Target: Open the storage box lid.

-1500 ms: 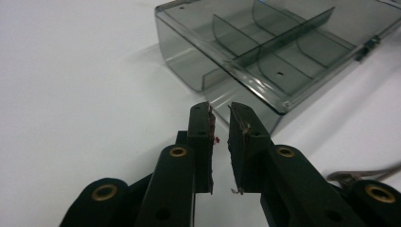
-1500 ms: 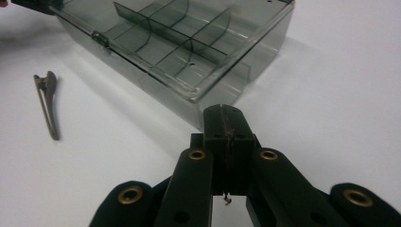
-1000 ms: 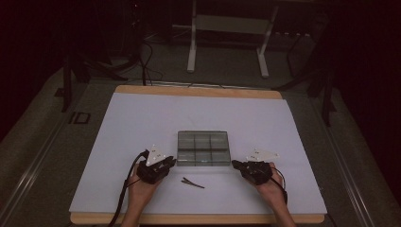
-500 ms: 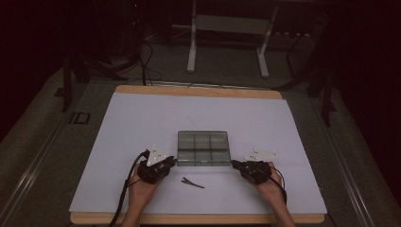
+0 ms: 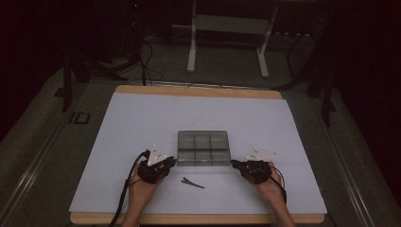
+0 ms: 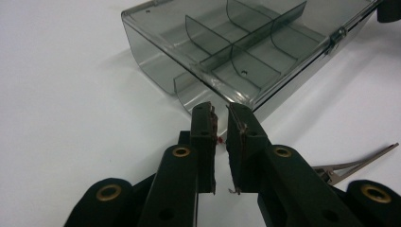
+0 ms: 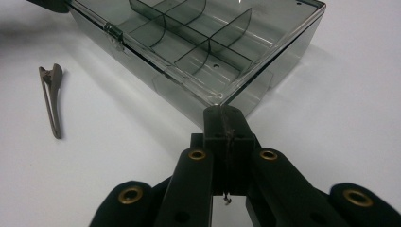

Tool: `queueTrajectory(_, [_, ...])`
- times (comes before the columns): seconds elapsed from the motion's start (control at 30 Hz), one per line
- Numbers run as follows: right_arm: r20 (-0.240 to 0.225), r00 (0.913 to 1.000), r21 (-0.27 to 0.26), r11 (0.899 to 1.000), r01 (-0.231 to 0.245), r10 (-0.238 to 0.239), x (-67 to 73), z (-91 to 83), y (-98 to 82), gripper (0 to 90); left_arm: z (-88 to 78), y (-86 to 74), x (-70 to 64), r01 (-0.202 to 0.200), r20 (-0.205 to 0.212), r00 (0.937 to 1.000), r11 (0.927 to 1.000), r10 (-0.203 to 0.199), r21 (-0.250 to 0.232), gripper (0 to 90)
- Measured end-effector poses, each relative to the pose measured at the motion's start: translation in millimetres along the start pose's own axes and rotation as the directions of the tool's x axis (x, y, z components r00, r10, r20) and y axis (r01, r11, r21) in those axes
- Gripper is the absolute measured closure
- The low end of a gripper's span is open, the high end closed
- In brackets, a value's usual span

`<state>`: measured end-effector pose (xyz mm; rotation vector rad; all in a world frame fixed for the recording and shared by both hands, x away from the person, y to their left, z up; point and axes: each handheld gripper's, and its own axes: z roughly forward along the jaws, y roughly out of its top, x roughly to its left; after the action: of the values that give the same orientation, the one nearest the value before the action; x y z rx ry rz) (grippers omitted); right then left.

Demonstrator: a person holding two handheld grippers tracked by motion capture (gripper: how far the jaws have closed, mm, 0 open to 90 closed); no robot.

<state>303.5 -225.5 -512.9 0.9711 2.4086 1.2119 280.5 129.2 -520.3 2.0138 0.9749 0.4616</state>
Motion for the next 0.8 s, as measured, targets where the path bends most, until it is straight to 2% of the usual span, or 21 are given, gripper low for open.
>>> queueTrajectory(0.33, [-0.001,1.0000,-0.012,1.000,0.005,-0.005,0.3,-0.6,2.1,90.0,-3.0,0.9,0.5,-0.012,0.007,0.9999,0.9998,0.012,-0.016,80.1])
queueTrajectory(0.8, [0.000,1.0000,-0.034,0.999,0.007,-0.007,-0.6,-4.5,6.1,90.0,-4.1,3.1,-3.1,-0.049,0.004,0.9988,0.9980,0.050,-0.041,76.2])
